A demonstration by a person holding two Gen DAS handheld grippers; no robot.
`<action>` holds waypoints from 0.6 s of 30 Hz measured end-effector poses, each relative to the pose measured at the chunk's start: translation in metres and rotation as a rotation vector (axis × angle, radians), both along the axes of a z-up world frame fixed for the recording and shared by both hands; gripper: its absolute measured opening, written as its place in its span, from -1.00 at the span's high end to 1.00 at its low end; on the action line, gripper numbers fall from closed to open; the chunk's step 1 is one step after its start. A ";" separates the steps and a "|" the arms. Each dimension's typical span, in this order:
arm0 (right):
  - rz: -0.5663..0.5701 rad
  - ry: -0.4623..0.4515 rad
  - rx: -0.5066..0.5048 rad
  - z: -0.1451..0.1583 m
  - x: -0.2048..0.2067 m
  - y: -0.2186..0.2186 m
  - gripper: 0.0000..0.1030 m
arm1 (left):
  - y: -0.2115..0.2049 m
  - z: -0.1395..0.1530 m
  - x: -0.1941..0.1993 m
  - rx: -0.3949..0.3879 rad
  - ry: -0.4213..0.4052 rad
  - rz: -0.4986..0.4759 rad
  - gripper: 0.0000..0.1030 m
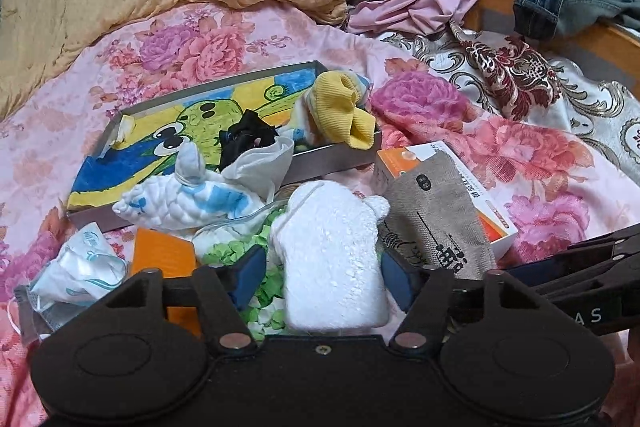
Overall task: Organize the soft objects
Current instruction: 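Grasp the white fluffy cloth with the left tool while the right tool grasps the grey pouch, then lift the white cloth with the left tool while the right tool lifts the grey pouch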
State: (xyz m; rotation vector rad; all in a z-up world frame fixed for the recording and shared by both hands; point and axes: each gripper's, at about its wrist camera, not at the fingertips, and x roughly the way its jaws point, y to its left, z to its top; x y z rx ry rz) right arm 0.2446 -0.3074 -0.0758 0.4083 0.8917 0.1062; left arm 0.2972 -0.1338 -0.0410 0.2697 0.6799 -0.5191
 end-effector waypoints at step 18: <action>0.091 -0.064 -0.002 0.004 0.001 0.015 0.50 | 0.009 0.002 -0.010 -0.004 -0.015 0.035 -0.07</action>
